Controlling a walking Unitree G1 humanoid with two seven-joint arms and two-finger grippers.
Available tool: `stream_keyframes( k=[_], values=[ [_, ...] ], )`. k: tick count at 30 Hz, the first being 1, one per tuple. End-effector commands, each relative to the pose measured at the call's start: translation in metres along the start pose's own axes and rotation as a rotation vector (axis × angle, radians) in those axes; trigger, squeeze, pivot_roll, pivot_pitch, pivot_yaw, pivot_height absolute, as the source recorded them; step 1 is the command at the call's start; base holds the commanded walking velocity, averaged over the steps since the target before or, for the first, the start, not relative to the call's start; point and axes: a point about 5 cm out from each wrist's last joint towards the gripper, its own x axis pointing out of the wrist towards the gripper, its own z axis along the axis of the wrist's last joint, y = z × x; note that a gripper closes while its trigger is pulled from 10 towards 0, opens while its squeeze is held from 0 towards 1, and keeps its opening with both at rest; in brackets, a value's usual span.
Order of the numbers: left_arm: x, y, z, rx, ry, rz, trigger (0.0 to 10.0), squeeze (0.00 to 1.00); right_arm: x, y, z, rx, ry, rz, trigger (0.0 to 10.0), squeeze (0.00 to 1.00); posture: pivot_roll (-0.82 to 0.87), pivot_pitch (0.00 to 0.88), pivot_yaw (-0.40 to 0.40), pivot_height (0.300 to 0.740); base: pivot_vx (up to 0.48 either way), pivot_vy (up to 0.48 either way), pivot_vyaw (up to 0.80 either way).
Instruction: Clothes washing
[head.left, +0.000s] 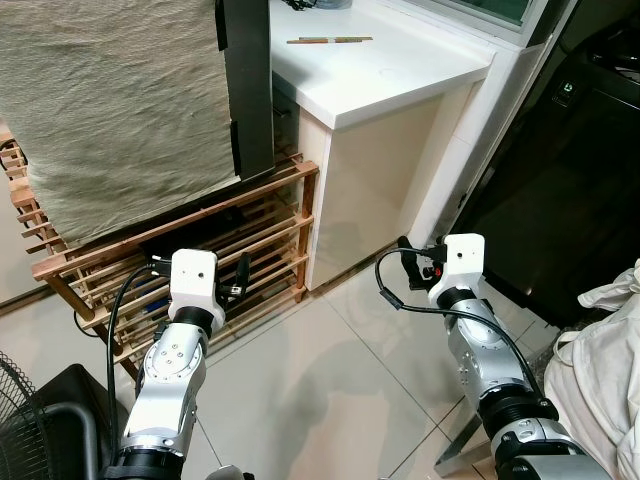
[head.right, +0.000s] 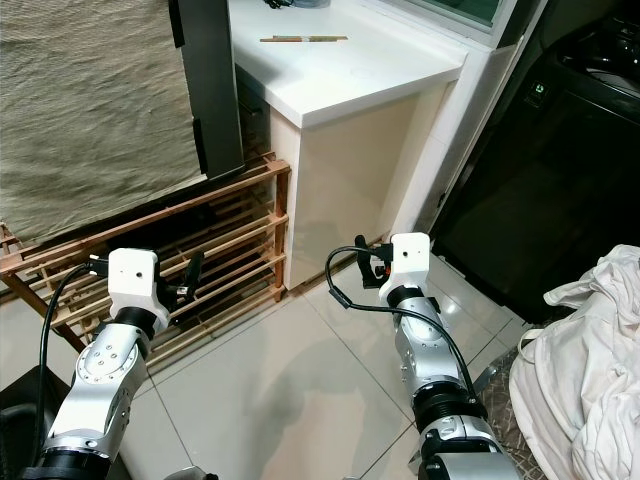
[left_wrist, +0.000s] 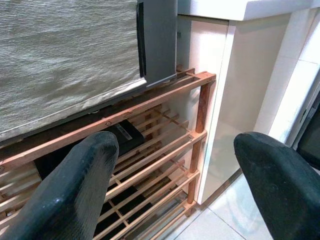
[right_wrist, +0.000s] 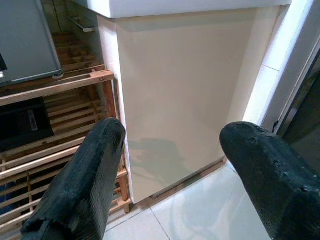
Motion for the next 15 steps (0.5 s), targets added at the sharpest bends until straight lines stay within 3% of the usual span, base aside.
stream_keyframes(
  k=[1, 6, 7, 8, 10, 15],
  values=[
    [0.003, -0.002, 0.002, 0.011, -0.009, -0.01, 10.0, 0.0, 0.002, -0.002, 0.005, 0.005, -0.017, -0.003, 10.0, 0.0, -0.08, 0.0, -0.072, 0.74, 0.0, 0.0, 0.0],
    [0.003, -0.002, 0.002, 0.011, -0.009, -0.01, 10.0, 0.0, 0.002, -0.002, 0.005, 0.005, -0.017, -0.003, 10.0, 0.0, -0.08, 0.0, -0.072, 0.74, 0.0, 0.0, 0.0],
    [0.003, -0.003, 0.002, 0.012, -0.009, -0.011, 10.0, 0.0, 0.001, -0.001, 0.003, 0.006, 0.001, 0.005, 10.0, 0.0, 0.0, 0.0, 0.0, 0.74, 0.0, 0.0, 0.0],
    [0.006, -0.002, 0.005, 0.031, -0.019, -0.021, 10.0, 0.0, 0.004, 0.006, 0.007, -0.017, -0.018, 0.028, 10.0, 0.0, -0.07, 0.0, -0.067, 0.74, 0.0, 0.0, 0.0],
    [0.009, -0.002, 0.009, 0.052, -0.035, -0.032, 10.0, 0.0, 0.009, 0.014, 0.014, -0.045, -0.05, 0.053, 10.0, 0.0, -0.07, 0.0, -0.066, 0.74, 0.0, 0.0, 0.0],
    [0.01, -0.004, 0.011, 0.051, -0.041, -0.037, 10.0, 0.0, 0.009, 0.015, 0.015, -0.056, -0.054, 0.061, 10.0, 0.0, -0.07, 0.0, -0.07, 0.74, 0.0, 0.0, 0.0]
  ],
)
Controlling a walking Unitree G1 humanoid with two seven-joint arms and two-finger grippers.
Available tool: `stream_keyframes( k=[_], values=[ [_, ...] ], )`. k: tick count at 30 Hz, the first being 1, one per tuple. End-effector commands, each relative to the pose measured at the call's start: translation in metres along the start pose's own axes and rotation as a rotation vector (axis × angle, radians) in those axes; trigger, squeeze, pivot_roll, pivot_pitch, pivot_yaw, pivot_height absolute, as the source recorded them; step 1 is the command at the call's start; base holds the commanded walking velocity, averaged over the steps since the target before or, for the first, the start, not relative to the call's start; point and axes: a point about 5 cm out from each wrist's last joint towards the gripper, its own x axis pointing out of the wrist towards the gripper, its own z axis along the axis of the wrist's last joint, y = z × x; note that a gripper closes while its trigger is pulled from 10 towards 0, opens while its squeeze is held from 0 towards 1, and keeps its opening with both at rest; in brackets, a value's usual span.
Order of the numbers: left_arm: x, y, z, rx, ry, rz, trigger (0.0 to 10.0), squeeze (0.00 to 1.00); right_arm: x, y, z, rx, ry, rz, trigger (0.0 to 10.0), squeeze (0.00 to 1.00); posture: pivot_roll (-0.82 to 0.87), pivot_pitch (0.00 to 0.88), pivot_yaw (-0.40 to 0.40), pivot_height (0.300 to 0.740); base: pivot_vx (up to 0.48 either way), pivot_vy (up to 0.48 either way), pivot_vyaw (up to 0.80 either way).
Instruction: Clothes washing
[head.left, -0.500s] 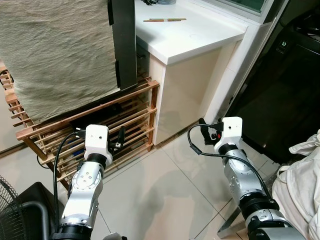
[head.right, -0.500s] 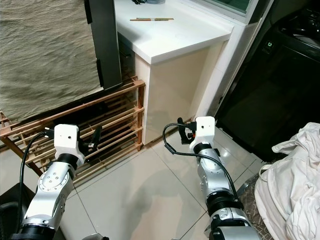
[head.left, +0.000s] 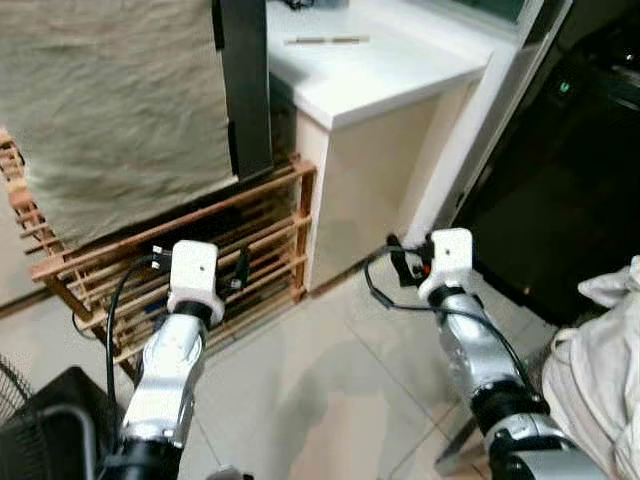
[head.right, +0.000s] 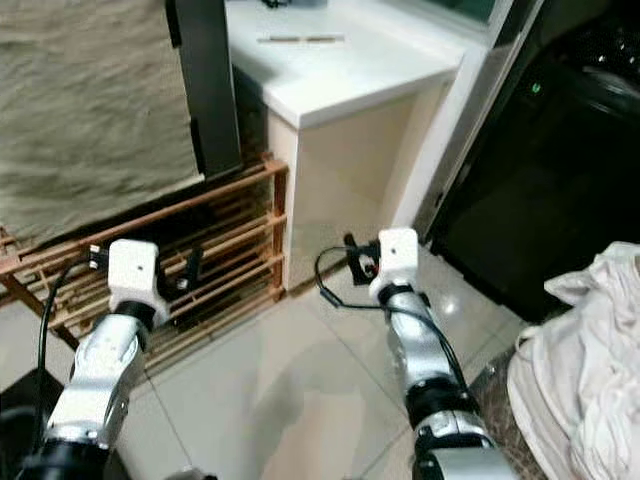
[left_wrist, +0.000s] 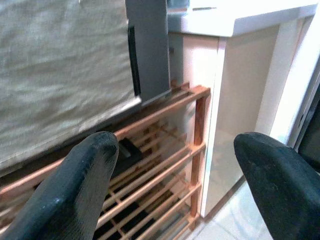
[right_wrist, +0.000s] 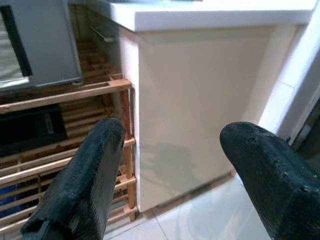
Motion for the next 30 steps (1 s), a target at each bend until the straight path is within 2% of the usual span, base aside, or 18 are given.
stream_keyframes(
  k=[1, 10, 11, 12, 13, 18, 26, 30],
  values=[
    [0.001, -0.003, -0.001, 0.002, 0.0, -0.022, 10.0, 0.0, 0.002, -0.003, 0.006, -0.017, -0.021, -0.002, 10.0, 0.0, -0.08, 0.0, -0.074, 0.74, 0.0, 0.0, 0.0],
    [-0.002, -0.001, -0.001, -0.011, -0.006, -0.007, 10.0, 0.0, 0.001, -0.005, 0.007, -0.013, -0.034, -0.027, 10.0, 0.0, -0.07, 0.0, -0.068, 0.74, 0.0, 0.0, 0.0],
    [-0.011, 0.008, 0.0, -0.027, -0.032, 0.024, 10.0, 0.0, -0.004, -0.014, 0.003, -0.012, -0.021, -0.048, 10.0, 0.0, -0.07, 0.0, -0.069, 0.74, 0.0, 0.0, 0.0],
    [-0.011, 0.008, 0.0, -0.027, -0.032, 0.024, 10.0, 0.0, -0.004, -0.014, 0.003, -0.012, -0.021, -0.048, 10.0, 0.0, -0.07, 0.0, -0.069, 0.74, 0.0, 0.0, 0.0],
    [-0.021, 0.009, 0.001, -0.024, -0.046, 0.009, 10.0, 0.0, -0.013, -0.022, -0.003, -0.025, -0.007, -0.045, 10.0, 0.0, -0.07, 0.0, -0.07, 0.74, 0.0, 0.0, 0.0],
    [-0.031, -0.003, 0.002, 0.026, -0.052, -0.101, 10.0, 0.0, -0.025, -0.028, -0.011, -0.043, 0.004, -0.033, 10.0, 0.0, -0.07, 0.0, -0.072, 0.74, 0.0, 0.0, 0.0],
    [-0.024, 0.001, 0.008, 0.051, -0.062, -0.107, 10.0, 0.0, -0.018, -0.015, -0.005, -0.033, -0.022, -0.025, 10.0, 0.0, -0.06, 0.0, -0.059, 0.74, 0.0, 0.0, 0.0],
    [-0.022, 0.001, 0.011, 0.05, -0.064, -0.112, 10.0, 0.0, -0.015, -0.011, -0.002, -0.027, -0.035, -0.014, 10.0, 0.0, -0.05, 0.0, -0.057, 0.74, 0.404, 0.258, 0.0]
  ],
)
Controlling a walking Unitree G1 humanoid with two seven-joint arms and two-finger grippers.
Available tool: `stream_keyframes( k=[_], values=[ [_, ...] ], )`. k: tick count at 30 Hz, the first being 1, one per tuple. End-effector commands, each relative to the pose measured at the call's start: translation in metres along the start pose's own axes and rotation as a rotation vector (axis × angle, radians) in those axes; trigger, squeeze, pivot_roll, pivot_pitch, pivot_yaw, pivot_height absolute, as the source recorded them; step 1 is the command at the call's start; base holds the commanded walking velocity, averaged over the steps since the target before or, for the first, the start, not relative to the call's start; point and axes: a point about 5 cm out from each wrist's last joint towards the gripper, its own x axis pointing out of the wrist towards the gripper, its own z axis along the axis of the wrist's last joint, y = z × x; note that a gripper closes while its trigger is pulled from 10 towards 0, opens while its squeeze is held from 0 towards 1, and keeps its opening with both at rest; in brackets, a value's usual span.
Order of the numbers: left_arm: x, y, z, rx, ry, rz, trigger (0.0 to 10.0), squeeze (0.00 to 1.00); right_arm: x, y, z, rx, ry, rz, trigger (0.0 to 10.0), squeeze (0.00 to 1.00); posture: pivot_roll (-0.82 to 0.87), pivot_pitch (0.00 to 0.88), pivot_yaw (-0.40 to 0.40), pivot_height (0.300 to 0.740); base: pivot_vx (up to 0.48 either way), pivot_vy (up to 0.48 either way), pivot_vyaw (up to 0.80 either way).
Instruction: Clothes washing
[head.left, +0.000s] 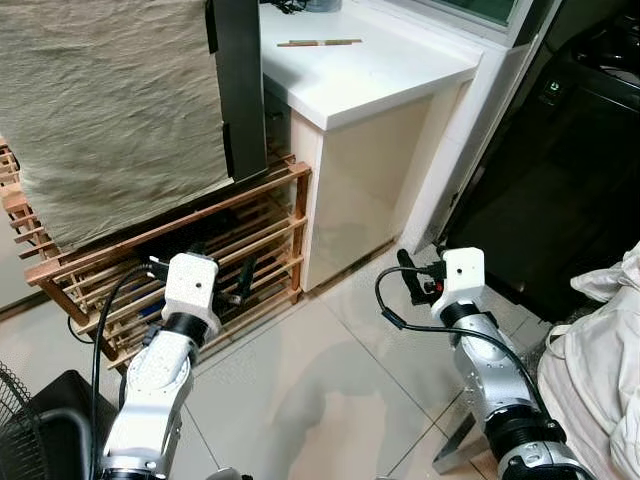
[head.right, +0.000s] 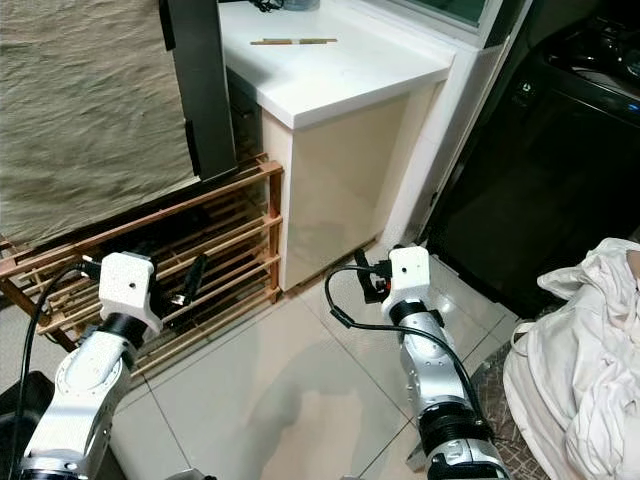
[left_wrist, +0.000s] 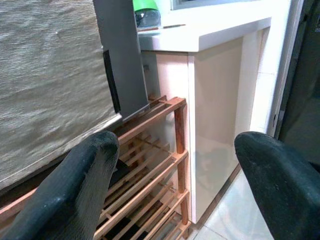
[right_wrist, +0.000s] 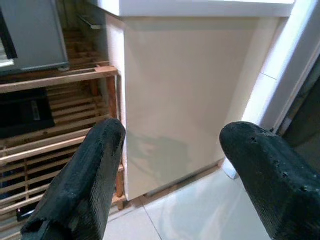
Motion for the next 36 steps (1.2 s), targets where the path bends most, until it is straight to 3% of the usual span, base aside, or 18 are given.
stream_keyframes(
  k=[1, 7, 14, 17, 30, 36],
  values=[
    [0.003, -0.001, 0.005, 0.005, -0.009, -0.009, 10.0, 0.0, 0.006, 0.0, 0.012, -0.003, -0.049, -0.001, 10.0, 0.0, -0.05, 0.0, -0.057, 0.74, 0.416, 0.24, 0.0],
    [0.006, -0.002, 0.007, 0.035, -0.018, -0.03, 10.0, 0.0, 0.011, 0.008, 0.014, 0.003, -0.044, 0.025, 10.0, 0.0, -0.04, 0.0, -0.059, 0.74, 0.442, 0.0, 0.0],
    [0.006, -0.001, 0.008, 0.052, -0.017, -0.042, 10.0, 0.0, 0.014, 0.012, 0.015, 0.005, -0.039, 0.041, 10.0, 0.0, -0.03, 0.0, -0.061, 0.74, 0.455, 0.0, -0.76],
    [0.007, -0.001, 0.008, 0.1, -0.023, -0.047, 10.0, 0.0, 0.017, 0.014, 0.016, 0.004, -0.041, 0.046, 10.0, 0.0, -0.03, 0.0, -0.06, 0.74, 0.48, 0.0, -0.77],
    [0.009, -0.003, 0.011, 0.078, -0.036, -0.071, 10.0, 0.0, 0.019, 0.017, 0.017, 0.003, -0.05, 0.047, 10.0, 0.0, -0.03, 0.0, -0.046, 0.74, 0.48, 0.0, -0.75],
    [0.012, 0.003, 0.005, 0.123, 0.015, -0.015, 10.0, 0.0, 0.018, 0.019, 0.016, 0.001, -0.048, 0.055, 10.0, 0.0, -0.04, 0.0, -0.034, 0.74, 0.14, 0.0, -0.76]
  ],
)
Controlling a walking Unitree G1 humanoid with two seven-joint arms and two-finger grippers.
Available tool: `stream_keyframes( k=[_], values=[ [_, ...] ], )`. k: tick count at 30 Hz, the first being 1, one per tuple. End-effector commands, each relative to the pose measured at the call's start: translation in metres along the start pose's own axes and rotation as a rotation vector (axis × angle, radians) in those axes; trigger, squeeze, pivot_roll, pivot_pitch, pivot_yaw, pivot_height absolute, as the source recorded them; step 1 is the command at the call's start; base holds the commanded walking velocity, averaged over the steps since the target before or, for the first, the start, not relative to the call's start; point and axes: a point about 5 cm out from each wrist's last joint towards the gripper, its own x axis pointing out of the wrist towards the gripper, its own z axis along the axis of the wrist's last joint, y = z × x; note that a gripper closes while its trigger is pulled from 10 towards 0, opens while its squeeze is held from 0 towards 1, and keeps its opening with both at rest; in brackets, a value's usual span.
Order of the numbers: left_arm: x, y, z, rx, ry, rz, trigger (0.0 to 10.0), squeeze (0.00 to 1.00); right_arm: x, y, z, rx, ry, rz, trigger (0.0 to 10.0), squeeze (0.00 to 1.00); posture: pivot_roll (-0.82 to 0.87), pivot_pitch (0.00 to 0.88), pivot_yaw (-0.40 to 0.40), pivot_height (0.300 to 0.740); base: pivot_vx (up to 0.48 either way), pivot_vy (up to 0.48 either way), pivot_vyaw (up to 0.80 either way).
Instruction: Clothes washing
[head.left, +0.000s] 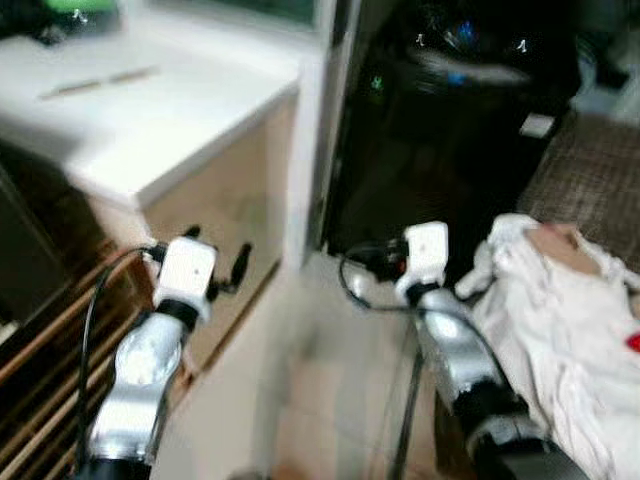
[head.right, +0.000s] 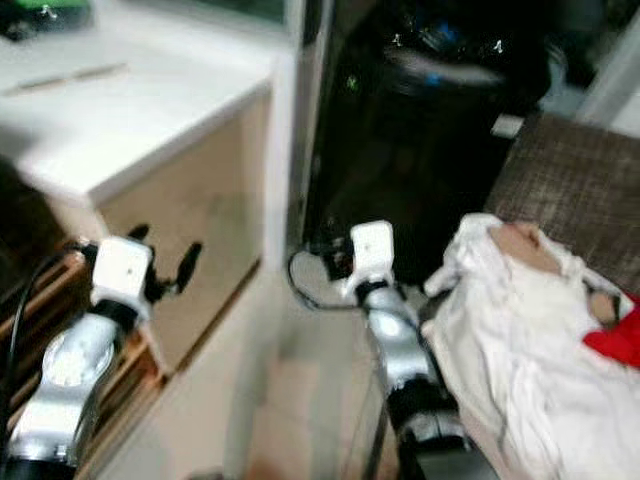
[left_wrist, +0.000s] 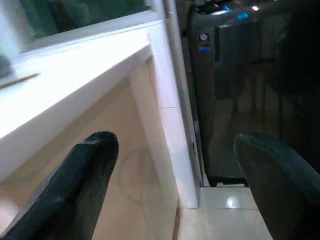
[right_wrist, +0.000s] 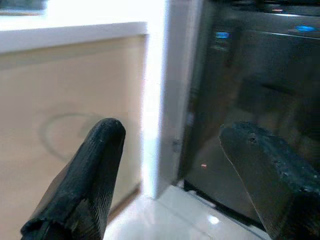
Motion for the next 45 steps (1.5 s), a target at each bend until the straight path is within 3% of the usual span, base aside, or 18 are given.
stream_keyframes(
  k=[1, 11, 24, 28, 30, 35, 37, 39, 45],
  values=[
    [0.004, -0.008, 0.001, -0.002, 0.004, -0.021, 10.0, 0.0, -0.005, -0.013, -0.003, -0.008, 0.009, -0.04, 10.0, 0.0, -0.04, 0.0, -0.034, 0.74, 0.0, 0.0, -0.75],
    [0.004, -0.011, 0.0, -0.021, 0.012, -0.054, 10.0, 0.0, -0.006, -0.012, -0.003, -0.009, 0.002, -0.043, 10.0, 0.0, -0.04, 0.0, -0.019, 0.74, 0.0, 0.0, -0.77],
    [0.003, -0.014, 0.002, -0.03, -0.002, -0.109, 10.0, 0.0, -0.006, -0.009, -0.004, -0.034, -0.005, -0.052, 10.0, 0.0, -0.05, 0.0, -0.01, 0.74, 0.0, 0.477, 0.0],
    [0.006, -0.013, 0.002, 0.0, 0.005, -0.101, 10.0, 0.0, -0.005, -0.012, -0.003, 0.012, -0.009, -0.071, 10.0, 0.0, -0.05, 0.0, -0.008, 0.74, 0.0, 0.388, -0.34],
    [0.008, -0.008, -0.001, -0.026, 0.028, -0.058, 10.0, 0.0, -0.006, -0.016, -0.002, 0.005, -0.013, -0.095, 10.0, 0.0, -0.05, 0.0, -0.006, 0.74, 0.0, 0.0, -0.65],
    [0.0, 0.012, -0.016, -0.237, 0.07, 0.103, 10.0, 0.0, -0.016, -0.027, -0.006, 0.089, -0.014, -0.128, 10.0, 0.0, -0.06, 0.0, -0.013, 0.74, 0.0, 0.0, -0.62],
    [-0.001, 0.011, -0.017, -0.227, 0.076, 0.103, 10.0, 0.0, -0.021, -0.032, -0.007, 0.092, -0.023, -0.163, 10.0, 0.0, -0.06, 0.0, -0.022, 0.74, 0.0, 0.0, -0.64],
    [0.0, 0.006, -0.016, -0.162, 0.073, 0.083, 10.0, 0.0, -0.027, -0.036, -0.013, 0.062, 0.002, -0.199, 10.0, 0.0, -0.06, 0.0, -0.026, 0.74, 0.0, 0.0, -0.71],
    [0.007, 0.0, -0.009, -0.107, 0.052, 0.057, 10.0, 0.0, -0.024, -0.034, -0.011, 0.005, 0.005, -0.173, 10.0, 0.0, -0.07, 0.0, -0.029, 0.74, 0.0, 0.0, -0.37]
  ],
)
